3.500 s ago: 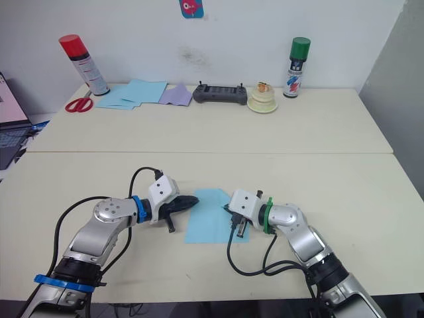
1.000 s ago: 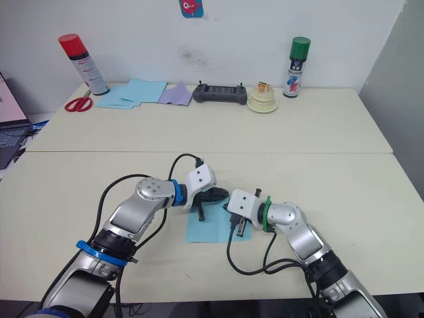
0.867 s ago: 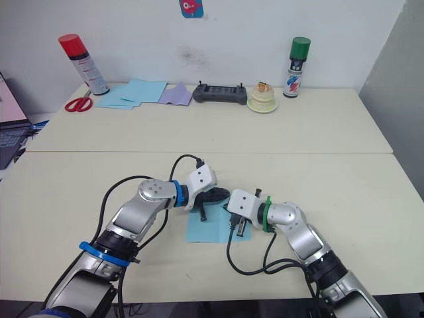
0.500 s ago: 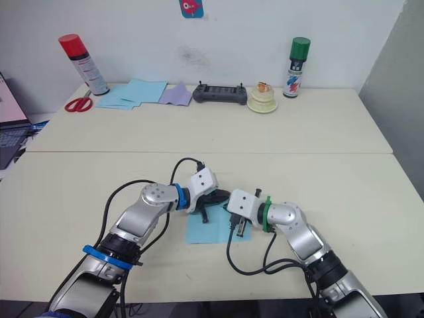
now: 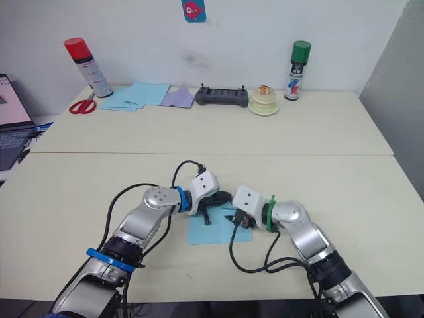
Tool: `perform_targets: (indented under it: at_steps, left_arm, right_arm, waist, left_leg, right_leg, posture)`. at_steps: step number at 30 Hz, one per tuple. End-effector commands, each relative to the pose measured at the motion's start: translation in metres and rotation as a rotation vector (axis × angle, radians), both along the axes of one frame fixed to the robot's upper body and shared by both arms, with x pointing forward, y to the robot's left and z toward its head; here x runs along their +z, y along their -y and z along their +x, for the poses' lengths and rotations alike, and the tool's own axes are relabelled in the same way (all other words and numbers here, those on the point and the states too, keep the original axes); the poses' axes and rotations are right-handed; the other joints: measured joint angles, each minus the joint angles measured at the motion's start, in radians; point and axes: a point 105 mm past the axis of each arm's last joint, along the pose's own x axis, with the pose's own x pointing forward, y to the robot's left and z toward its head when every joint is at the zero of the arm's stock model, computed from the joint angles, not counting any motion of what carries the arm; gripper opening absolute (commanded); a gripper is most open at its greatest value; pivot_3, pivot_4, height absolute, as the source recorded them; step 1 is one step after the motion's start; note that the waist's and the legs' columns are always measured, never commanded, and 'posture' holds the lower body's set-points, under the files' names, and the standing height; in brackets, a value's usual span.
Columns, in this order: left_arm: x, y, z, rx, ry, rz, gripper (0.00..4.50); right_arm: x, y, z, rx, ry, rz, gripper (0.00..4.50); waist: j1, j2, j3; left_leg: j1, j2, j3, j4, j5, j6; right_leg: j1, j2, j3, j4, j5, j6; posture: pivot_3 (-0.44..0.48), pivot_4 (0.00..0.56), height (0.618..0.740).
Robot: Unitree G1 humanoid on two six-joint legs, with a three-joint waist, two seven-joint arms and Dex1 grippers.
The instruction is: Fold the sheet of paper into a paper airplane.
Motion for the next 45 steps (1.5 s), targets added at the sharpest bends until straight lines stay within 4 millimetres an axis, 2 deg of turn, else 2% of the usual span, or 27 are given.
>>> perform_targets:
  at_steps: [1, 7, 8, 10, 14, 15, 18, 22, 31, 37, 45]
  left_arm:
    - [-0.027, -0.010, -0.005, 0.029, -0.076, 0.070, 0.00]
    - [-0.026, -0.011, -0.004, 0.028, -0.073, 0.073, 0.00]
    - [-0.026, -0.011, -0.004, 0.026, -0.072, 0.073, 0.00]
    - [-0.026, -0.011, -0.004, 0.024, -0.072, 0.073, 0.00]
    - [-0.026, -0.009, -0.004, 0.018, -0.069, 0.073, 0.00]
    - [-0.026, -0.009, -0.004, 0.015, -0.069, 0.074, 0.00]
    - [-0.026, -0.008, -0.004, 0.012, -0.067, 0.075, 0.00]
    - [-0.026, -0.008, -0.004, 0.006, -0.065, 0.080, 0.00]
    - [-0.026, -0.006, -0.005, -0.003, -0.059, 0.079, 0.00]
    - [-0.027, -0.007, -0.005, -0.004, -0.060, 0.082, 0.00]
    - [-0.028, -0.010, -0.006, -0.001, -0.061, 0.086, 0.00]
  right_arm:
    - [0.003, 0.007, -0.010, 0.021, -0.124, 0.037, 2.30]
    - [0.027, 0.012, -0.014, 0.017, -0.208, 0.160, 2.30]
    - [0.032, 0.013, -0.012, 0.010, -0.213, 0.184, 2.14]
    - [0.042, 0.015, -0.007, -0.023, -0.221, 0.234, 1.71]
    - [0.049, 0.013, 0.008, -0.086, -0.191, 0.278, 0.26]
    - [0.050, 0.010, 0.009, -0.096, -0.195, 0.294, 0.02]
    - [0.045, 0.007, 0.020, -0.170, -0.184, 0.299, 0.02]
    - [0.026, 0.007, 0.027, -0.222, -0.155, 0.213, 0.02]
    - [0.003, 0.009, 0.030, -0.283, -0.170, 0.124, 0.02]
    - [-0.009, 0.017, 0.016, -0.259, -0.205, 0.069, 0.02]
    - [-0.032, 0.047, -0.005, -0.350, -0.286, 0.021, 0.02]
  waist:
    - [0.000, 0.000, 0.000]
    - [0.000, 0.000, 0.000]
    - [0.000, 0.000, 0.000]
    - [0.000, 0.000, 0.000]
    - [0.000, 0.000, 0.000]
    - [0.000, 0.000, 0.000]
    - [0.000, 0.000, 0.000]
    - [0.000, 0.000, 0.000]
    - [0.000, 0.001, 0.000]
    - [0.000, 0.002, -0.002]
    - [0.000, 0.002, -0.009]
  left_leg:
    - [0.000, 0.000, 0.000, 0.000, 0.000, 0.000]
    - [0.000, 0.000, -0.001, 0.000, 0.000, 0.000]
    - [0.000, 0.000, -0.001, 0.000, 0.000, 0.000]
    - [0.000, 0.000, -0.001, 0.000, 0.000, 0.000]
    - [0.000, 0.000, -0.001, 0.000, 0.000, 0.000]
    - [0.000, 0.000, -0.001, 0.000, 0.000, 0.000]
    - [0.000, 0.000, -0.001, 0.000, 0.000, 0.000]
    - [-0.001, -0.001, 0.000, 0.000, 0.000, 0.000]
    - [-0.001, -0.001, 0.000, 0.000, 0.000, 0.000]
    - [-0.001, -0.001, 0.000, 0.000, 0.000, 0.000]
    - [0.000, -0.001, 0.000, -0.001, 0.000, 0.000]
  right_leg:
    - [0.000, 0.000, 0.000, 0.000, 0.000, 0.000]
    - [0.000, 0.000, 0.000, 0.000, 0.000, 0.000]
    - [0.000, 0.000, 0.000, 0.000, 0.000, 0.000]
    - [0.000, 0.000, 0.000, 0.000, 0.000, 0.000]
    - [0.000, 0.000, -0.001, 0.000, 0.000, 0.000]
    - [0.000, 0.000, 0.000, 0.000, 0.000, 0.000]
    - [0.000, 0.000, -0.001, 0.000, 0.000, 0.000]
    - [0.000, 0.000, 0.000, 0.000, 0.000, 0.000]
    - [-0.001, 0.000, 0.000, 0.000, 0.000, 0.000]
    - [0.000, 0.000, 0.000, 0.000, 0.000, 0.000]
    - [0.000, 0.000, 0.000, -0.001, 0.000, 0.000]
  posture:
    - [0.000, 0.150, 0.740]
    - [0.000, 0.150, 0.740]
    - [0.000, 0.150, 0.740]
    - [0.000, 0.150, 0.740]
    - [0.000, 0.150, 0.740]
    - [0.000, 0.150, 0.740]
    - [0.000, 0.150, 0.740]
    - [0.000, 0.150, 0.740]
    - [0.000, 0.150, 0.740]
    - [0.000, 0.150, 0.740]
    - [0.000, 0.150, 0.740]
